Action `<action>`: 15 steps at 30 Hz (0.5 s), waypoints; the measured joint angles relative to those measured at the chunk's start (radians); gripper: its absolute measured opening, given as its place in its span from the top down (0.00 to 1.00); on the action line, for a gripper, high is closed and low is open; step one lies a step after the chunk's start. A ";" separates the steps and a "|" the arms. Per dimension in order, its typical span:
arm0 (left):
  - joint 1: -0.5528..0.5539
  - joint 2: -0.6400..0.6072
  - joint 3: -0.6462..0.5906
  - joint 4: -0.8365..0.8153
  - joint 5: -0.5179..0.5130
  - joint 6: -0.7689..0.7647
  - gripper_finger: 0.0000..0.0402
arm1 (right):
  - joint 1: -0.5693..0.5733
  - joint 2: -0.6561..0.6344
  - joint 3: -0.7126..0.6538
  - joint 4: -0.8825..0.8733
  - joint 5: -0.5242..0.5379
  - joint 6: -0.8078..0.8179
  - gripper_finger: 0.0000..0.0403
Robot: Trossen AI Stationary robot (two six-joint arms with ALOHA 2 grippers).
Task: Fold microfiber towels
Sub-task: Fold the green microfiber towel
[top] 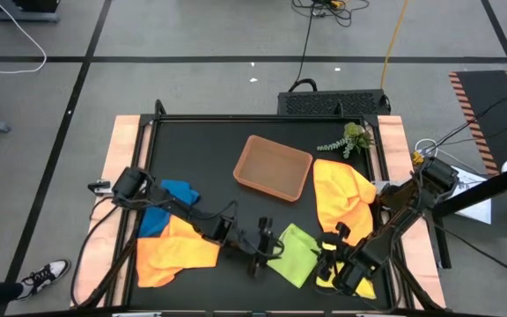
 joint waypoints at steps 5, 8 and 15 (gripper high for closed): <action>-0.040 0.000 0.000 -0.042 0.000 0.014 0.64 | -0.015 0.007 0.000 0.233 0.007 -0.241 0.60; -0.062 0.000 0.000 -0.087 -0.008 0.034 0.64 | -0.016 0.033 0.000 0.429 0.007 -0.397 0.60; -0.105 0.009 0.000 -0.113 -0.032 0.087 0.64 | -0.033 0.167 0.000 0.798 -0.098 -0.648 0.60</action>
